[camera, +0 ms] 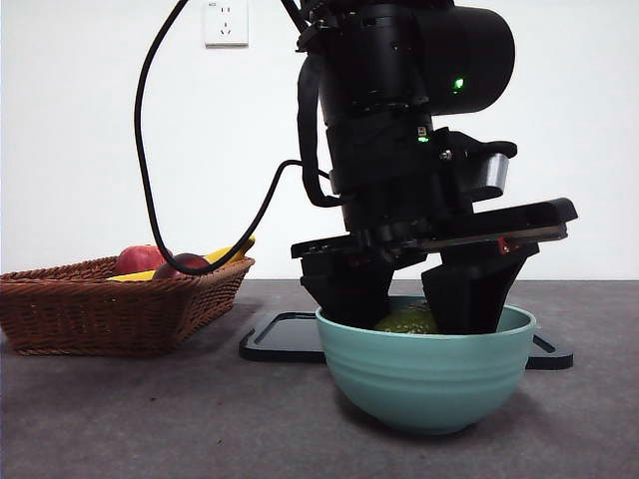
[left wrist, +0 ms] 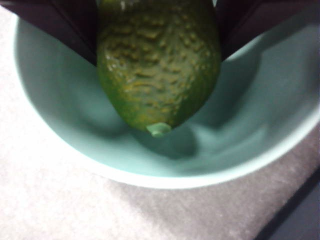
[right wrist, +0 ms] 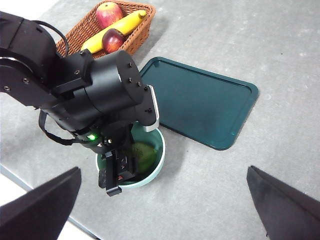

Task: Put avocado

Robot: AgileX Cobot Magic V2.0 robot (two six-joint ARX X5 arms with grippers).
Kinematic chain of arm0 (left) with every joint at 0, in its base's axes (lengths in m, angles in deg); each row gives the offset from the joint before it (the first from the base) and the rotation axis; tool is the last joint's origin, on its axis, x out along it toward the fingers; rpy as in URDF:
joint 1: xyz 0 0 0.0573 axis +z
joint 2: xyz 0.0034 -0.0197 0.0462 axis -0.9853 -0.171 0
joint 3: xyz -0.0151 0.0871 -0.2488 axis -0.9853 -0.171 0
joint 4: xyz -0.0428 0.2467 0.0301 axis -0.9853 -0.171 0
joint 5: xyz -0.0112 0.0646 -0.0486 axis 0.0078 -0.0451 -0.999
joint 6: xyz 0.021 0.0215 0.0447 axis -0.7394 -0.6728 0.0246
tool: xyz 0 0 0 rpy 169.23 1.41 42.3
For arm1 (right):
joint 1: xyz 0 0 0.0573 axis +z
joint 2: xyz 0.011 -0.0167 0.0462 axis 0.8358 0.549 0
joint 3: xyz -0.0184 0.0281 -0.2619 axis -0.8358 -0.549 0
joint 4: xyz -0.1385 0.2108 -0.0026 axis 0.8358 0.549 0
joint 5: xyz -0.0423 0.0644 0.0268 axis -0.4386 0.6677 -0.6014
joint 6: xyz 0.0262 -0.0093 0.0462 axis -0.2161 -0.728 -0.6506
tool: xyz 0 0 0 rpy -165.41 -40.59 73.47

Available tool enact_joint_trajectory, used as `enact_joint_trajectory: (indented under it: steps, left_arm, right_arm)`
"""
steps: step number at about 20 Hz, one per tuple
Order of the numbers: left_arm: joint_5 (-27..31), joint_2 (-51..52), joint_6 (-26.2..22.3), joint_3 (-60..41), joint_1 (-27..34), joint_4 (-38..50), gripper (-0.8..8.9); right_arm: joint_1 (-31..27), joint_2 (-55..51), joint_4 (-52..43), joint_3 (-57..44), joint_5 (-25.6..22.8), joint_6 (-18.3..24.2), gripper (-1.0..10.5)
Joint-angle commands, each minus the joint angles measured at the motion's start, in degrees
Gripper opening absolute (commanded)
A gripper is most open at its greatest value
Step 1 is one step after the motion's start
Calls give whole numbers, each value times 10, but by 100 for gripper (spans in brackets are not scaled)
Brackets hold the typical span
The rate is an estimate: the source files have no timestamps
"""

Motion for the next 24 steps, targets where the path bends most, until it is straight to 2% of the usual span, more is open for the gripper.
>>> enact_joint_trajectory:
  steps: [1, 3, 4, 7, 13, 20, 24]
  left_arm:
    - [1, -11, -7, 25, -4, -2, 336]
    - [1, -11, -13, 38, -4, -8, 504]
    - [2, -11, -14, 49, -4, -16, 536]
    - [2, -11, -21, 84, -4, -45, 534]
    - [2, 26, -61, 157, -3, -172, 530]
    - [3, 201, -93, 154, -3, -280, 530]
    - [8, 323, -102, 153, 10, -298, 531]
  right_arm:
    - [2, 1, -4, 10, 0, 0, 639]
    - [2, 0, -4, 10, 0, 0, 639]
    - [2, 0, -4, 10, 0, 0, 639]
    - [2, 0, -4, 10, 0, 0, 639]
    - [2, 1, -6, 10, 0, 0, 639]
    - [2, 1, -8, 10, 0, -3, 639]
    - [2, 1, -14, 10, 0, -4, 639]
